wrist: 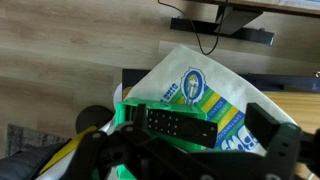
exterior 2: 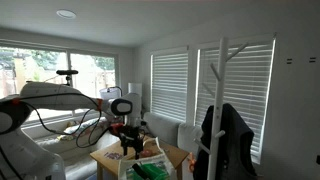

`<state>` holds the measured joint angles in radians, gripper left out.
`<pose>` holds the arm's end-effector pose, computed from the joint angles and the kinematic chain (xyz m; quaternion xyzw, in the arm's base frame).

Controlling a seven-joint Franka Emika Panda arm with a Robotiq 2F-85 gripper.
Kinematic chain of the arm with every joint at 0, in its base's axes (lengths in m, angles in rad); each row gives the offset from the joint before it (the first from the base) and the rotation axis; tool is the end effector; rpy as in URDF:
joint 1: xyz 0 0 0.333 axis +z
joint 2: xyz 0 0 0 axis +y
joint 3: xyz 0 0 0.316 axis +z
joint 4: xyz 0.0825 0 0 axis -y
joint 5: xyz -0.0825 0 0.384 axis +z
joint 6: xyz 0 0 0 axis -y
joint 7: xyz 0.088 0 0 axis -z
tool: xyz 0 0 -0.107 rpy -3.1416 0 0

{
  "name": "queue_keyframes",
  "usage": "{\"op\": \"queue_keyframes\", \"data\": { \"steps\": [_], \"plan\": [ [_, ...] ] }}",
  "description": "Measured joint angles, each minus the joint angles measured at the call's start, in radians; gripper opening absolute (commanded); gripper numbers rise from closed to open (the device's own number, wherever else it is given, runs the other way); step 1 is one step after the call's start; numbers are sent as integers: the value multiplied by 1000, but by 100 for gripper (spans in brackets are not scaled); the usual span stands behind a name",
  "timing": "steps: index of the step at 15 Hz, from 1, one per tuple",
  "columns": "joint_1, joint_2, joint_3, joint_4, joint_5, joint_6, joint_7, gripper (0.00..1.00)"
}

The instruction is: Move the book to the front left corner of the table

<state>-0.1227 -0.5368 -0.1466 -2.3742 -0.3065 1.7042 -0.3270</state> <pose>0.3546 -0.1331 0.5073 0.9888 0.0719 -0.0961 0.0889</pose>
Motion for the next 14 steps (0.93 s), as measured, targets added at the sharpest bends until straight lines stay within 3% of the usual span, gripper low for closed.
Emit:
{"op": "queue_keyframes", "data": {
  "steps": [10, 14],
  "plan": [
    [3, 0, -1, 0, 1, 5, 0, 100],
    [54, 1, -4, -8, 93, 189, 7, 100]
  ]
}}
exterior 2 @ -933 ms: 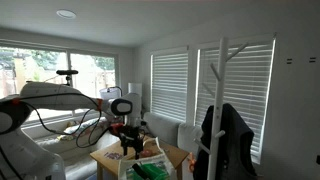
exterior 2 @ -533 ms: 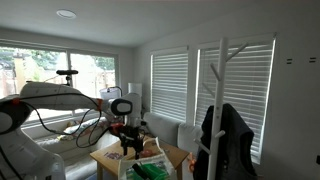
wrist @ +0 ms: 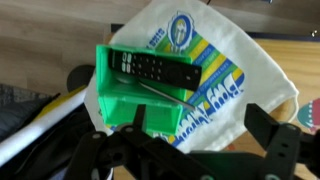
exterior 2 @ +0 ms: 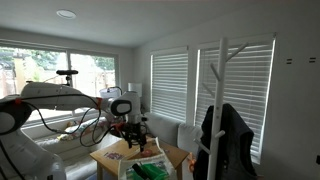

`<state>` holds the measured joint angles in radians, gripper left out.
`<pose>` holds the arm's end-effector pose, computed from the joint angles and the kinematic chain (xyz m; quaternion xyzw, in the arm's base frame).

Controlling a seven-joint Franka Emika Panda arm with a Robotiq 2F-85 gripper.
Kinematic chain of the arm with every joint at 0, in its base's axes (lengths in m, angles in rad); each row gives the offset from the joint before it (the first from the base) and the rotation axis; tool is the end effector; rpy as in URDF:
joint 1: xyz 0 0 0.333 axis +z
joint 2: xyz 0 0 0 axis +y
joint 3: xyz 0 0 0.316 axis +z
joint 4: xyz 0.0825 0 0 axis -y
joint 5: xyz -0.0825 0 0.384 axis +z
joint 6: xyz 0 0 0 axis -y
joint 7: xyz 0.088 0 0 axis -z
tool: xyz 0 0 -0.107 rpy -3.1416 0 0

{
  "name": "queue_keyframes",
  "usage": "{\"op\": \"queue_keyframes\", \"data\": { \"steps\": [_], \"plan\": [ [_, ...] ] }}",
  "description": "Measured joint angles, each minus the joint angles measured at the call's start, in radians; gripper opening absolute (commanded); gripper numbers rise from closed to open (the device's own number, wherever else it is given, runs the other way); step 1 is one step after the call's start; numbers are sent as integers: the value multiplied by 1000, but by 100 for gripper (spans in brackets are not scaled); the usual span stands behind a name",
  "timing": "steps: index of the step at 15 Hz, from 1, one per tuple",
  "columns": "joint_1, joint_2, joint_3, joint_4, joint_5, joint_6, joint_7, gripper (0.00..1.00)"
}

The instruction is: Move the book to the front left corner of the table

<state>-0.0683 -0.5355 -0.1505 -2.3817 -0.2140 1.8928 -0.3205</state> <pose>0.3823 -0.1071 0.5170 0.9935 0.0919 0.0048 0.0673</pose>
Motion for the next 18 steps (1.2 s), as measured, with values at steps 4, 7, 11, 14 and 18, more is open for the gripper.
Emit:
{"op": "queue_keyframes", "data": {
  "steps": [4, 7, 11, 14, 18],
  "plan": [
    [83, 39, 35, -1, 99, 139, 27, 100],
    [115, 80, 56, -1, 127, 167, 28, 100],
    [114, 87, 55, 2, 129, 171, 28, 100],
    [112, 88, 57, 0, 128, 192, 30, 100],
    [115, 146, 69, -16, 133, 340, 51, 100]
  ]
}}
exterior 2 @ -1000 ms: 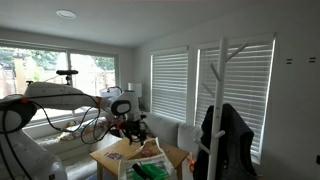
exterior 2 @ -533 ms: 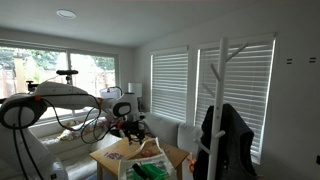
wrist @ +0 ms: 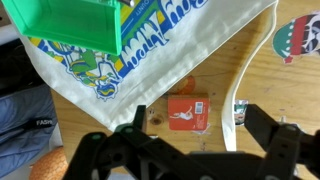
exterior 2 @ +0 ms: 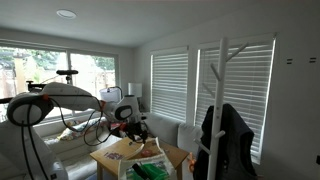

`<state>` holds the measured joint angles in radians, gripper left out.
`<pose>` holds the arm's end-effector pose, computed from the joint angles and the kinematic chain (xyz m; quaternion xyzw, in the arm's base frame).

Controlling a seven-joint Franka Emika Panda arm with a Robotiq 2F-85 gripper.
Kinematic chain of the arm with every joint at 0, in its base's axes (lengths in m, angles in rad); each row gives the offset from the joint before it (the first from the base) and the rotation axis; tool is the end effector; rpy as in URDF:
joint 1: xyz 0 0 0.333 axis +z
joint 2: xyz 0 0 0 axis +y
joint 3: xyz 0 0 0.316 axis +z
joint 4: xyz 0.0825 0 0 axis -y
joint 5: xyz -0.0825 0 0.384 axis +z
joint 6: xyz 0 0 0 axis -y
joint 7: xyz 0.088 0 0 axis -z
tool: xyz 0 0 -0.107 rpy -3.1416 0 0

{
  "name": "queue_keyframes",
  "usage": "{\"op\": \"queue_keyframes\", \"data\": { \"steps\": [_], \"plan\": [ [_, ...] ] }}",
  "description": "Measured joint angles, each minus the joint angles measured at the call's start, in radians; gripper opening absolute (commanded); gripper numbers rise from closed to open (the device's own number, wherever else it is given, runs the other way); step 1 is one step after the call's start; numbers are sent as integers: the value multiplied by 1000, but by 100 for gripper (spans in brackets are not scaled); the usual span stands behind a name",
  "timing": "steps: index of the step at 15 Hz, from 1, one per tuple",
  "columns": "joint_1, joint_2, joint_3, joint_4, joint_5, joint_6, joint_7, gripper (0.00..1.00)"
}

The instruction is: Move the book to the front left corner of the table

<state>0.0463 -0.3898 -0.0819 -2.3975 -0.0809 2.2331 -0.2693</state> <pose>0.4486 -0.0204 0.4837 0.9839 0.1381 0.1080 0.0355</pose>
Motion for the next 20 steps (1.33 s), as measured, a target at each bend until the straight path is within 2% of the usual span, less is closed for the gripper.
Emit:
{"op": "queue_keyframes", "data": {
  "steps": [9, 12, 20],
  "plan": [
    [1, 241, 41, 38, 31, 158, 60, 100],
    [1, 331, 41, 92, 113, 175, -10, 100],
    [-3, 356, 43, 102, 123, 199, -44, 100]
  ]
}}
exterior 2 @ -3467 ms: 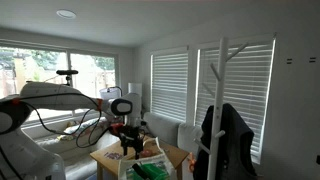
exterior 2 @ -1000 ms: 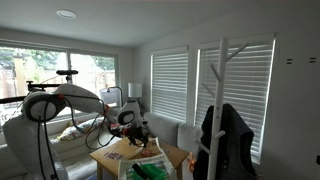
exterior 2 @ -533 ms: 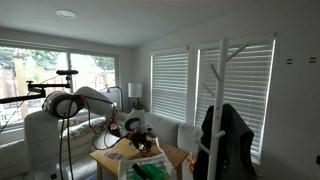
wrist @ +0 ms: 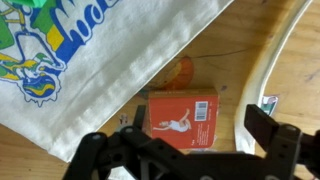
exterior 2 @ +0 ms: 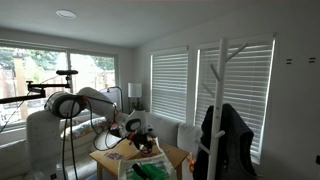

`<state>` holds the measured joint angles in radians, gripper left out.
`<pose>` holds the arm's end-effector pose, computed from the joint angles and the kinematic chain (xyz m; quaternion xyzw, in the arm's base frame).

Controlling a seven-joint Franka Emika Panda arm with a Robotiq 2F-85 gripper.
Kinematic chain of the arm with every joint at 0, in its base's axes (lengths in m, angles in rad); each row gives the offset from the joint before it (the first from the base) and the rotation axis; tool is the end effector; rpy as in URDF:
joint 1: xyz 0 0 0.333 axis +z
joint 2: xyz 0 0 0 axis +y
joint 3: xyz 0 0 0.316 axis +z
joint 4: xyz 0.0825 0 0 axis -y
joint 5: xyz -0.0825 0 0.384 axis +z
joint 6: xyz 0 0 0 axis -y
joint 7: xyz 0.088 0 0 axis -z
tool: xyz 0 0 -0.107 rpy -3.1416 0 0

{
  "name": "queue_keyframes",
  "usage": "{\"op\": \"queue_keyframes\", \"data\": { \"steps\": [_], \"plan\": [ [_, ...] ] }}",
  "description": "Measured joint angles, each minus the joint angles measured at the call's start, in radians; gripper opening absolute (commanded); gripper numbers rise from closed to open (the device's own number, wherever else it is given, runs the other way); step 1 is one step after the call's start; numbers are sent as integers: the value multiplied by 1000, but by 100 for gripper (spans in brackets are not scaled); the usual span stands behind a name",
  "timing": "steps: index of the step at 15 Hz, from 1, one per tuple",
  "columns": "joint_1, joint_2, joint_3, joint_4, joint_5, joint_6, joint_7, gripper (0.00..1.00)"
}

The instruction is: Move the book to the front left corner of the table

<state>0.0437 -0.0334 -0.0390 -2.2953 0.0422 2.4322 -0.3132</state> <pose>0.5252 0.0025 0.3798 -0.9859 -0.1430 -0.0864 0.0025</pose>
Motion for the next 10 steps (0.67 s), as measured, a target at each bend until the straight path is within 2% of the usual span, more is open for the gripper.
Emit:
{"op": "queue_keyframes", "data": {
  "steps": [4, 10],
  "plan": [
    [0, 29, 0, 1, 16, 77, -76, 100],
    [-2, 73, 13, 14, 61, 92, -93, 100]
  ]
}}
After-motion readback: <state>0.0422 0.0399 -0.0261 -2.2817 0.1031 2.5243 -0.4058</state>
